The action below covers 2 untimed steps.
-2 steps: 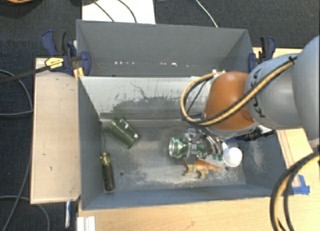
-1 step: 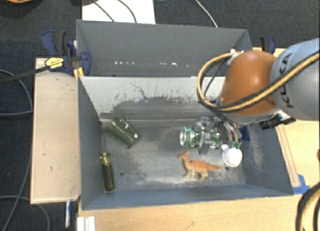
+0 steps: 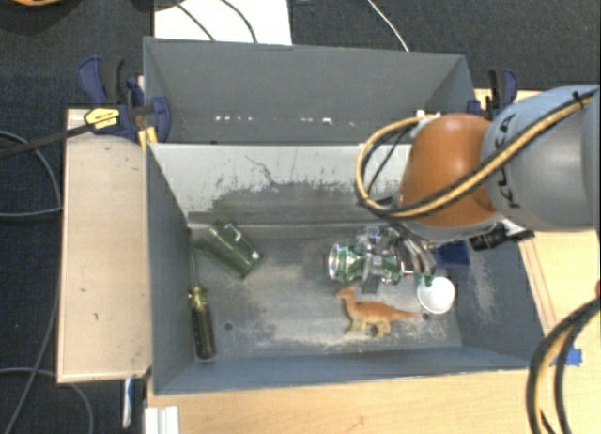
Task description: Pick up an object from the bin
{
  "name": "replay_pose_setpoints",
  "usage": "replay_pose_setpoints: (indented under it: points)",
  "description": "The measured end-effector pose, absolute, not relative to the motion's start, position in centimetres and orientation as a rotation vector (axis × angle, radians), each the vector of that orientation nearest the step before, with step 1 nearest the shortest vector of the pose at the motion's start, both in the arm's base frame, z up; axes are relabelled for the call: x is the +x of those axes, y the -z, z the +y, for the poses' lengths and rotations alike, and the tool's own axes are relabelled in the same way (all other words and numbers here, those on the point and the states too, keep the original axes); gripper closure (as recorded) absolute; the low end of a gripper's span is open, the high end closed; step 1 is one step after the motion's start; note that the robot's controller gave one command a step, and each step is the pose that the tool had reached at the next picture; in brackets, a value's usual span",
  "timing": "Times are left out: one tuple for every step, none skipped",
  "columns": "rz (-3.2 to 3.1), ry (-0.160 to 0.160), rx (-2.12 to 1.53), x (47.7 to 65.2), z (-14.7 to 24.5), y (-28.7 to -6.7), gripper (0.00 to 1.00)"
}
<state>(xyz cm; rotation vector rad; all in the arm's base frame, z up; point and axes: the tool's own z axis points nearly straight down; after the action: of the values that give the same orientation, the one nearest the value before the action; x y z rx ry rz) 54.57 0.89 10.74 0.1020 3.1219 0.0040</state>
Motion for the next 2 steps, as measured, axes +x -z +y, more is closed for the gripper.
replay_pose_setpoints:
  points:
    - [3.135,-0.004,0.103,53.5,0.9,-16.0,1.0]
    - [3.118,-0.004,0.109,55.3,0.1,-14.6,1.0]
